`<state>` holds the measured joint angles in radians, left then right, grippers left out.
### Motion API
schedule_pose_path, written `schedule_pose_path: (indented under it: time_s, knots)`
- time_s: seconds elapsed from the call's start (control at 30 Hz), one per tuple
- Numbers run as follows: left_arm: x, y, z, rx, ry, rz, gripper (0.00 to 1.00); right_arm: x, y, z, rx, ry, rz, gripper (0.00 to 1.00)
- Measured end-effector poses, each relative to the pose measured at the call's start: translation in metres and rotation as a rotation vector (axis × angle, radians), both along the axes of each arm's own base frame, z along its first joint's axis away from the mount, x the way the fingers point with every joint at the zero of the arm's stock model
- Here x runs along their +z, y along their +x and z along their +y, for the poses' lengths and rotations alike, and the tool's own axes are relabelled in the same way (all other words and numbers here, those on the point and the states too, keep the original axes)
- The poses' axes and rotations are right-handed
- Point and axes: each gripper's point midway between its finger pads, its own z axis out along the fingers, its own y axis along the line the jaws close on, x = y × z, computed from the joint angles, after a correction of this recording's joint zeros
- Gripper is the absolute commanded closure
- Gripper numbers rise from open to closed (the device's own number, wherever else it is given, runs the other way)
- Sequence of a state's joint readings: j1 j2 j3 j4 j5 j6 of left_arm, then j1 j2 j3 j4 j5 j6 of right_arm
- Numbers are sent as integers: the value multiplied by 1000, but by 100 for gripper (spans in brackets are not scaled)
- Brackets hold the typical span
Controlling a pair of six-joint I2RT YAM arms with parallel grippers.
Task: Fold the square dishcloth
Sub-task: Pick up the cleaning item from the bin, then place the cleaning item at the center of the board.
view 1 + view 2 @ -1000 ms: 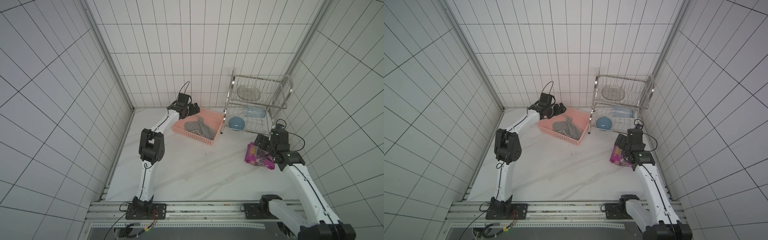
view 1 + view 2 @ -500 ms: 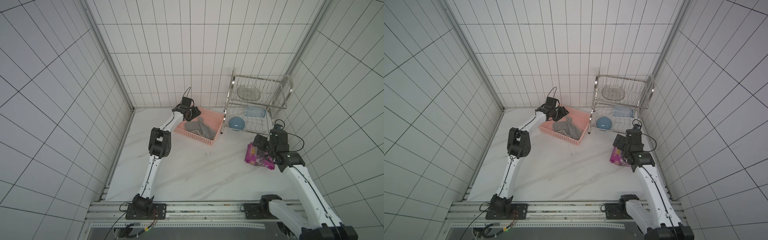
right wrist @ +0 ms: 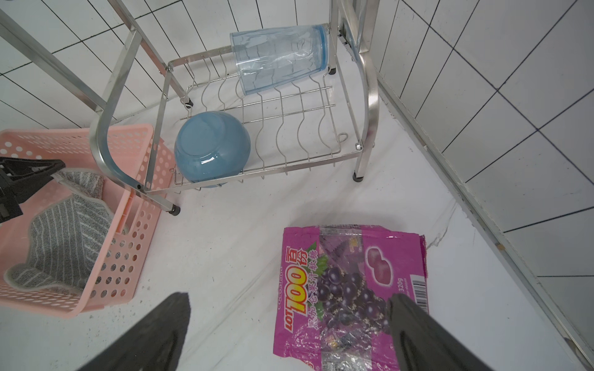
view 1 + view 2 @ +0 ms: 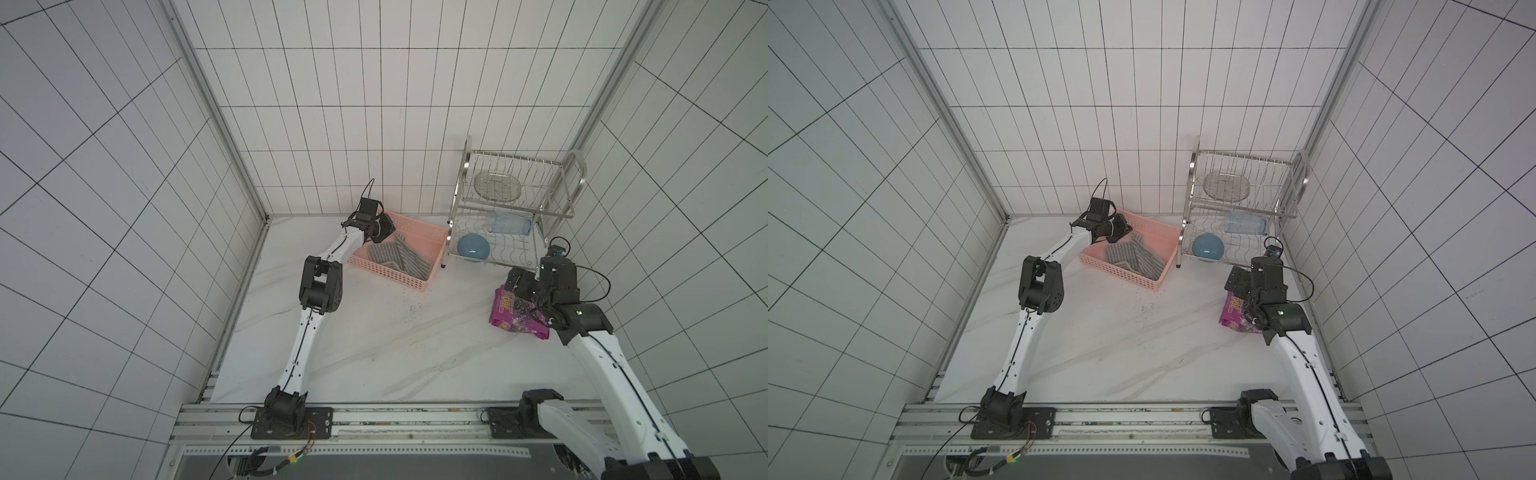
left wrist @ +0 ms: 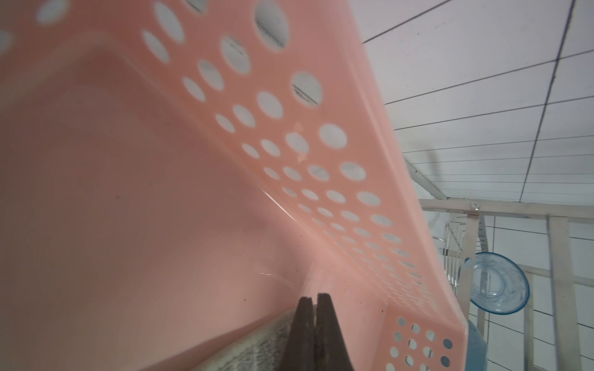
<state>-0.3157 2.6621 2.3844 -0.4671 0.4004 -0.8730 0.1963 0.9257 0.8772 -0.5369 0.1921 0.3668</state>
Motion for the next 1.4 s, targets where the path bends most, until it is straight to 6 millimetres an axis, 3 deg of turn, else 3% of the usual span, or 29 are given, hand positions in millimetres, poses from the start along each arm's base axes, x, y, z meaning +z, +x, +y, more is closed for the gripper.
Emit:
schedule_pose_path:
  time_s: [0.17,0.27,0.33,0.43,0.53,0.63,0.77,0.9,1.07,1.4]
  knots:
    - [22,-2,-5,-24,6,-45,100,0,0,0,2,-5,0,0]
    - [58,-7,-9,-43,14,-103,100,2,0,4,23,0,1,0]
    - [95,-15,-12,-57,17,-159,100,6,0,10,55,13,-4,0]
    - [169,-32,-15,-74,10,-273,100,17,1,25,127,54,-22,2]
    - [246,-58,-17,-93,0,-406,100,28,0,43,214,100,-38,4]
    - [309,-88,-15,-108,-3,-518,100,40,-2,62,309,147,-50,3]
    - [360,-124,-14,-127,8,-613,100,53,-3,83,405,191,-58,3]
    - [376,-151,-13,-145,27,-635,100,59,-3,93,448,212,-46,3]
    - [373,-179,-18,-168,48,-613,100,56,-4,95,451,216,-14,3]
    - [353,-255,-85,-284,58,-582,100,40,-19,58,268,117,66,0]
